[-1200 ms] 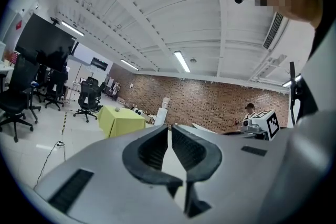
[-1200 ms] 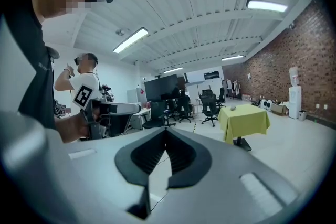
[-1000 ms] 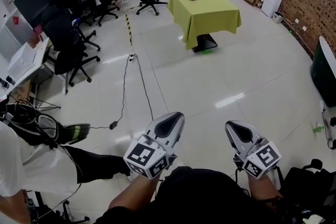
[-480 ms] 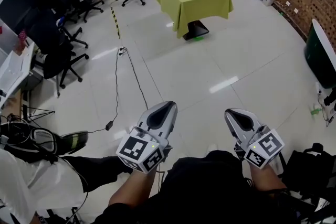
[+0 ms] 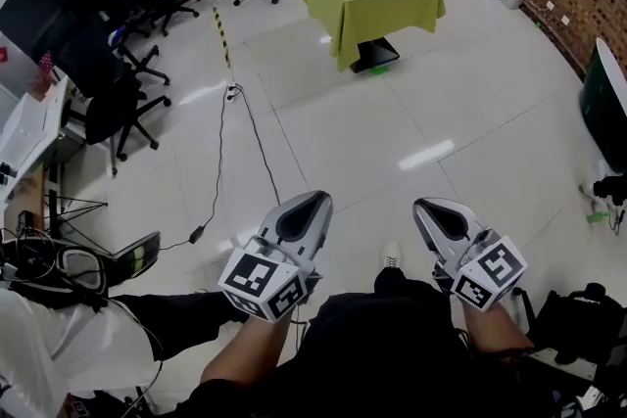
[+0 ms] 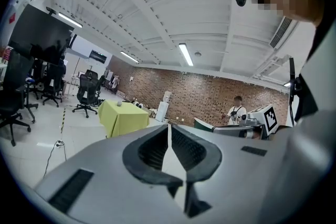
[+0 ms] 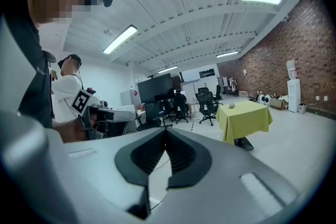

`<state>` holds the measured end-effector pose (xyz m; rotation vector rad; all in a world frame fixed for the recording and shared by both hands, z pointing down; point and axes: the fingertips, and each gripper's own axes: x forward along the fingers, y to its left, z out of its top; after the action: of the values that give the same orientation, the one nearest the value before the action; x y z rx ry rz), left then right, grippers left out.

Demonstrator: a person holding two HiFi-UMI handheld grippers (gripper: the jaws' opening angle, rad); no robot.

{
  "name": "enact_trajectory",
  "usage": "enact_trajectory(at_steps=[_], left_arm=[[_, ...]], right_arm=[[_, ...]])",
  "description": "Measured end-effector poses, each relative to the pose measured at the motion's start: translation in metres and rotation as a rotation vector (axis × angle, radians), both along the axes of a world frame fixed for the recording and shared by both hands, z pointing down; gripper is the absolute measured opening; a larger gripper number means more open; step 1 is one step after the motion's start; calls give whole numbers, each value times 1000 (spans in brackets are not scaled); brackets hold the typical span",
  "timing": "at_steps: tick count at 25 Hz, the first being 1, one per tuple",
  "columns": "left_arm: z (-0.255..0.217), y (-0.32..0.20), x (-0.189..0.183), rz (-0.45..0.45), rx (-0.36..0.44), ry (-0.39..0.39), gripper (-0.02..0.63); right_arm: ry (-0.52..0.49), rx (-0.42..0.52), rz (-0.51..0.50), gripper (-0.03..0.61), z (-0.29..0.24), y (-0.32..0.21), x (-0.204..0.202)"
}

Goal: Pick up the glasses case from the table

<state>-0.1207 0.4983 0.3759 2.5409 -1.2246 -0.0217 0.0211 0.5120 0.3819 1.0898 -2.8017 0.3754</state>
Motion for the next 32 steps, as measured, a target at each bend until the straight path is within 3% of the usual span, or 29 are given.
enact_trajectory(at_steps=[7, 20, 32], left_arm=[[0, -53, 26, -40, -11, -7, 26], [-12, -138, 102, -108, 6, -41, 26], [-9, -174, 113, -211, -19, -90, 26]], right_arm=[[-30, 6, -52, 2, 2, -57, 21], [-75, 2, -100, 2, 1, -151, 101], [-113, -35, -157, 2, 15, -198, 128]])
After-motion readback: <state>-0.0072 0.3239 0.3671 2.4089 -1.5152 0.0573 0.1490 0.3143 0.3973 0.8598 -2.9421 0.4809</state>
